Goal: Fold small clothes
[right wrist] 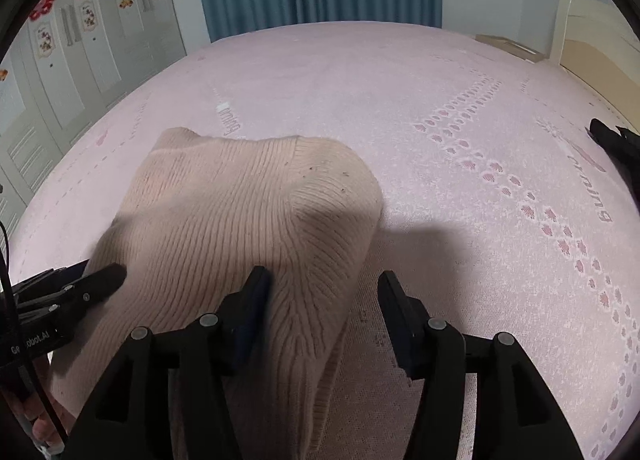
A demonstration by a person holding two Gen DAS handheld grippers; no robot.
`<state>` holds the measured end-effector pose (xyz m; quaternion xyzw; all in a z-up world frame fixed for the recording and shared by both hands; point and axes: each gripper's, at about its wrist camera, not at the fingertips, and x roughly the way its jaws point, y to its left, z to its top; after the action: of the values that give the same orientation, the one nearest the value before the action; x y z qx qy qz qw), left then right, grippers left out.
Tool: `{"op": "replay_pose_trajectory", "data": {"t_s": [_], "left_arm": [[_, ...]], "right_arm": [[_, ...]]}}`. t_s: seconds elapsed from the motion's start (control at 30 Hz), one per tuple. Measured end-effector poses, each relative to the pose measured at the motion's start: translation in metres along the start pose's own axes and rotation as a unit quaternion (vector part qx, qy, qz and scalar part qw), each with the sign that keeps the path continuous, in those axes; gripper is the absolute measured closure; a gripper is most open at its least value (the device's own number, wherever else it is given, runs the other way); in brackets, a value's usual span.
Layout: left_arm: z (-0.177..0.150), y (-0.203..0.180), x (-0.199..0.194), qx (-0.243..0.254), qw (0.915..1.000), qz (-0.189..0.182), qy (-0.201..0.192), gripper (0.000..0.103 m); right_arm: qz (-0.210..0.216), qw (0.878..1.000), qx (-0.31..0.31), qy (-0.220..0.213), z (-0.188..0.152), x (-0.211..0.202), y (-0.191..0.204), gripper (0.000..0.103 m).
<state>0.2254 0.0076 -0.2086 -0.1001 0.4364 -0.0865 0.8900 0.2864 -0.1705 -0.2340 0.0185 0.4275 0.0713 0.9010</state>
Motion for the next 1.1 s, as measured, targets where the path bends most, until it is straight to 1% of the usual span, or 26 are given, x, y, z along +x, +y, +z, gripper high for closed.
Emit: {"op": "replay_pose_trajectory", "data": {"t_s": [0.1, 0.47, 0.8, 1.1], "left_arm": [[-0.001, -0.002, -0.001, 0.002, 1.0000, 0.003, -0.001, 0.045], [0.000, -0.007, -0.003, 0.016, 0.9997, 0.017, -0.009, 0.045], [-0.001, -0.006, -0.006, 0.019, 0.9995, 0.020, -0.013, 0.044], [0.000, -0.006, -0.010, 0.015, 0.9996, 0.023, -0.011, 0.044]], "right_arm": [[0.000, 1.000, 0.008, 0.004, 0.001, 0.002, -0.002, 0.047], [-0.015, 1.000, -0.001, -0.003, 0.003, -0.001, 0.002, 0.047], [-0.002, 1.000, 0.004, -0.016, 0.002, -0.010, -0.003, 0.046], [-0.003, 1.000, 0.004, -0.025, -0.002, -0.026, -0.004, 0.046]]}}
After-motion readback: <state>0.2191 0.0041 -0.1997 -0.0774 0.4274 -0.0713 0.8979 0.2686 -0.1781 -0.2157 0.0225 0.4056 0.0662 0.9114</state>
